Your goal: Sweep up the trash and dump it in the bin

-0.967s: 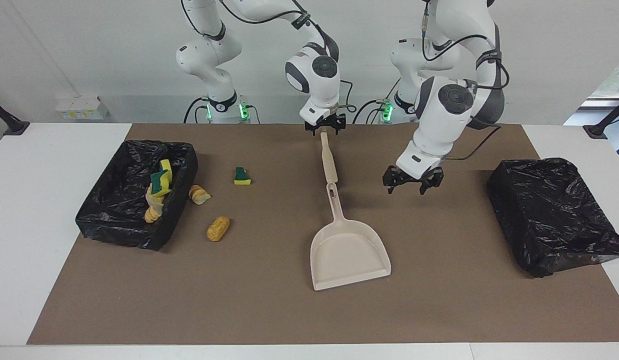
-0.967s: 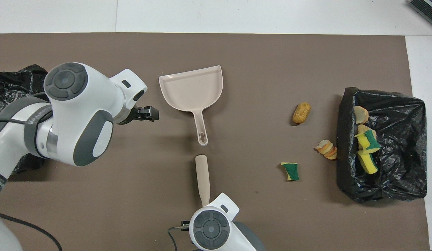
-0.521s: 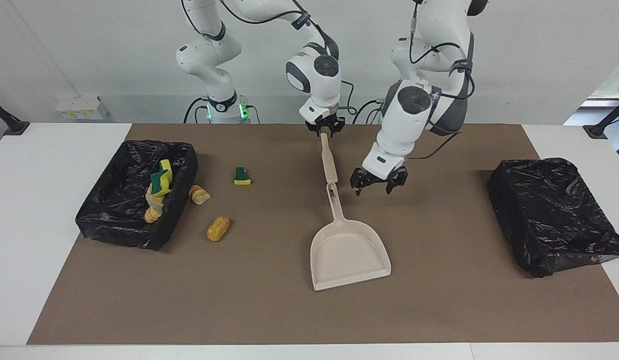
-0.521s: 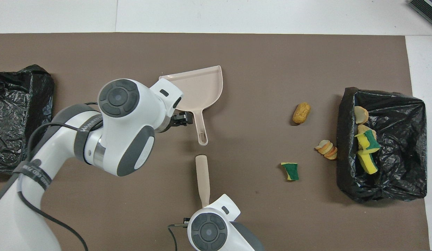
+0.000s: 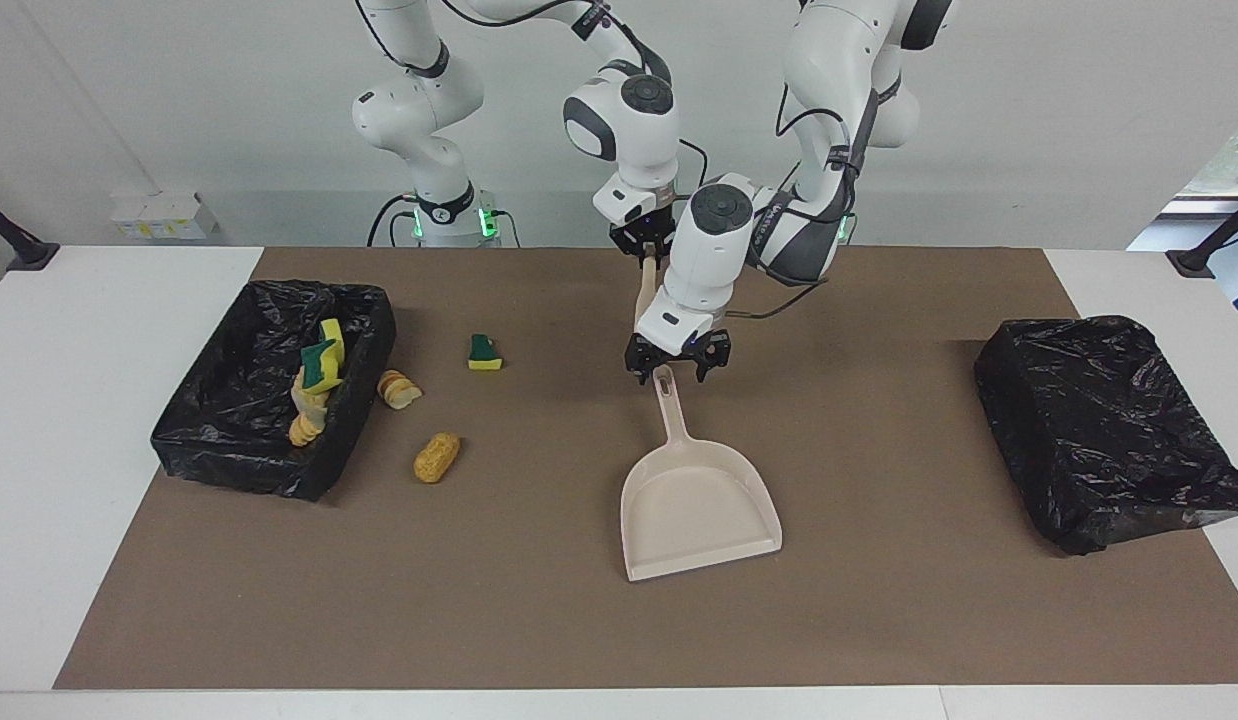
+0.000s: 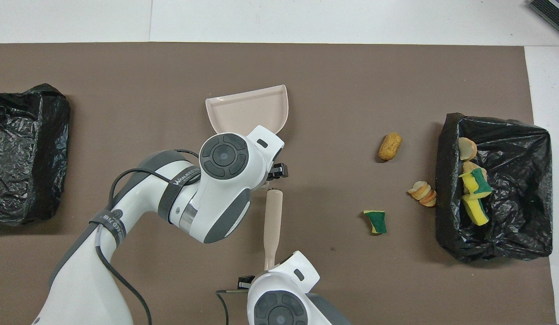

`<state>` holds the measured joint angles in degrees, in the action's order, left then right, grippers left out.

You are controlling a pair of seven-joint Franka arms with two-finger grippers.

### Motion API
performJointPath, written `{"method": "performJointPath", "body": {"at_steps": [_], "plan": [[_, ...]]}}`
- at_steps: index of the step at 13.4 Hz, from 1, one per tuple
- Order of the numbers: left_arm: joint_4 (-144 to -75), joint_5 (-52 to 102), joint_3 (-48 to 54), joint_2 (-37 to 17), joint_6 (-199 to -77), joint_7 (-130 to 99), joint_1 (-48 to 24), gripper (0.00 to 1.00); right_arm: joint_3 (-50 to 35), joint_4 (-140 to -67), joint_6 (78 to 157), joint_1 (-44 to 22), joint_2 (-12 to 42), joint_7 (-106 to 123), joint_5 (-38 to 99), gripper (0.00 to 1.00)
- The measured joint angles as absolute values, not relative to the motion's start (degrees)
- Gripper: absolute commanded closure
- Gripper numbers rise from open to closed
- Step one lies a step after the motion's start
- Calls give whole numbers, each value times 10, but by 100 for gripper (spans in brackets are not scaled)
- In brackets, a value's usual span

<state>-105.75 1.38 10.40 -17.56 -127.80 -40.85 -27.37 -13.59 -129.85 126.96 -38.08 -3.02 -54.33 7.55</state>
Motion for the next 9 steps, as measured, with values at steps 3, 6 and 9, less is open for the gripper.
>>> {"method": "performJointPath", "body": {"at_steps": [3,6,9], "plan": [[-1050,-2,101,-193,-1302,-439,-274,21,-135,-1299,1214,-370,-53,-543,75,100],[-1042,-5,101,-203,-1308,-448,-274,45,-135,-1298,1140,-355,-77,-534,71,100],[-1038,-6,101,-204,-1321,-478,-274,92,-134,-1299,1067,-278,-118,-456,70,100]]}}
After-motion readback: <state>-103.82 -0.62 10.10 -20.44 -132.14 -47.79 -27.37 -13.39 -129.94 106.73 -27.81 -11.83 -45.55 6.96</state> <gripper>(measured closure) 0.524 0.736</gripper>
